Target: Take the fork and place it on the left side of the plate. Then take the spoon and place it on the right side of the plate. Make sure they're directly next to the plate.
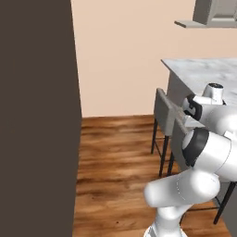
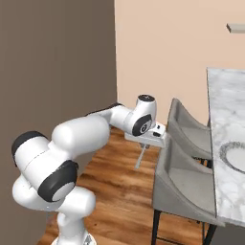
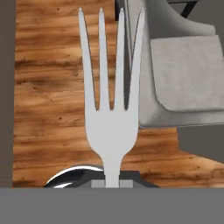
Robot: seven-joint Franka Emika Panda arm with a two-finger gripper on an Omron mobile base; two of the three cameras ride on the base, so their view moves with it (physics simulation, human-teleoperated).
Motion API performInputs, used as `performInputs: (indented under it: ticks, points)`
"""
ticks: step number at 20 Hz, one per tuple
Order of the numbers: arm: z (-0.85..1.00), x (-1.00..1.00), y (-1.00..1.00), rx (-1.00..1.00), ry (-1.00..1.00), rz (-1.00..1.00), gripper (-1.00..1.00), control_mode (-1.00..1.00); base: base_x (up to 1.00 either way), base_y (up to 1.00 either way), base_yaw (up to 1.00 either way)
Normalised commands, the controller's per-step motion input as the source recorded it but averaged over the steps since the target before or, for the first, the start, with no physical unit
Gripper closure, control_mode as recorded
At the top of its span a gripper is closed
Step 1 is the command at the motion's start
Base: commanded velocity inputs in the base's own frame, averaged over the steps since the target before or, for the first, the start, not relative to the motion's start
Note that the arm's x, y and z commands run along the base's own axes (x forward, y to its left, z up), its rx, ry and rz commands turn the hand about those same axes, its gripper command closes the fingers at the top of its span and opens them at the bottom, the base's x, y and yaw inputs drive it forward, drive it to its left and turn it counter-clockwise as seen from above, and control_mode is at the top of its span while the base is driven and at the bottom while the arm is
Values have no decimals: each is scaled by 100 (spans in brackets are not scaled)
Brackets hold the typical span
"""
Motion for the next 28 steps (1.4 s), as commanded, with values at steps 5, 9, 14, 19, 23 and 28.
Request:
performInputs:
  ticks: [5, 9, 14, 19, 23, 28]
  points:
    - [0, 0, 0, 0, 0, 0, 100, 100, 58, 45, -39]
    - [0, 0, 0, 0, 0, 0, 100, 100, 56, 44, -44]
    - [0, 0, 0, 0, 0, 0, 100, 100, 53, 44, -49]
    - [0, 0, 0, 0, 0, 0, 100, 100, 51, 43, -51]
    - [0, 0, 0, 0, 0, 0, 100, 100, 47, 39, -57]
    - [0, 0, 0, 0, 0, 0, 100, 100, 45, 37, -59]
